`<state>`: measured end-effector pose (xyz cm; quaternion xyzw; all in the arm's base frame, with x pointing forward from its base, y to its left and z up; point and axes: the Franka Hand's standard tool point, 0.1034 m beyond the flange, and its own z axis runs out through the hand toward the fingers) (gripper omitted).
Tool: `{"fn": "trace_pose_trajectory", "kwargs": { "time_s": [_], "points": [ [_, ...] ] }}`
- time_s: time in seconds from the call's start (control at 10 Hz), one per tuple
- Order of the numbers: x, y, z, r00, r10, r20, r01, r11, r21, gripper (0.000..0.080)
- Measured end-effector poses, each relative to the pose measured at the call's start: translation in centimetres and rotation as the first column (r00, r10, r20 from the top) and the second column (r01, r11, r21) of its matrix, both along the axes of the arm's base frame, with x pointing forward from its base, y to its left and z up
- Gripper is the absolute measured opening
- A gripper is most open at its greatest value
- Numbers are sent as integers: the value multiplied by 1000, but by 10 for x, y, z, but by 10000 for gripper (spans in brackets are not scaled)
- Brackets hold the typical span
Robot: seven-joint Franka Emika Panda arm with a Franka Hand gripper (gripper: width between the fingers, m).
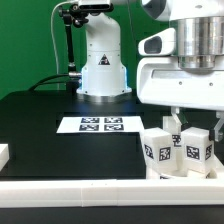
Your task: Assemble stool
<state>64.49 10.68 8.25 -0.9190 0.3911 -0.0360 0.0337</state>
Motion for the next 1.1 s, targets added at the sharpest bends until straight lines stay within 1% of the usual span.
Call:
{"fn": "trace_pose_trajectory", "kwargs": {
  "time_s": [0.1, 0.3, 0.6, 0.8, 1.1],
  "points": [
    [-1, 0, 0, 995, -102, -6, 102, 995, 13, 340],
    [-1, 0, -1, 973, -231, -17, 232, 972, 31, 340],
    [-2, 0, -1, 890, -455, -44, 456, 888, 61, 340],
    [-2, 0, -1, 796, -602, -70, 606, 791, 83, 340],
    [-3, 0, -2, 617, -780, -108, 787, 610, 95, 340]
  ]
}}
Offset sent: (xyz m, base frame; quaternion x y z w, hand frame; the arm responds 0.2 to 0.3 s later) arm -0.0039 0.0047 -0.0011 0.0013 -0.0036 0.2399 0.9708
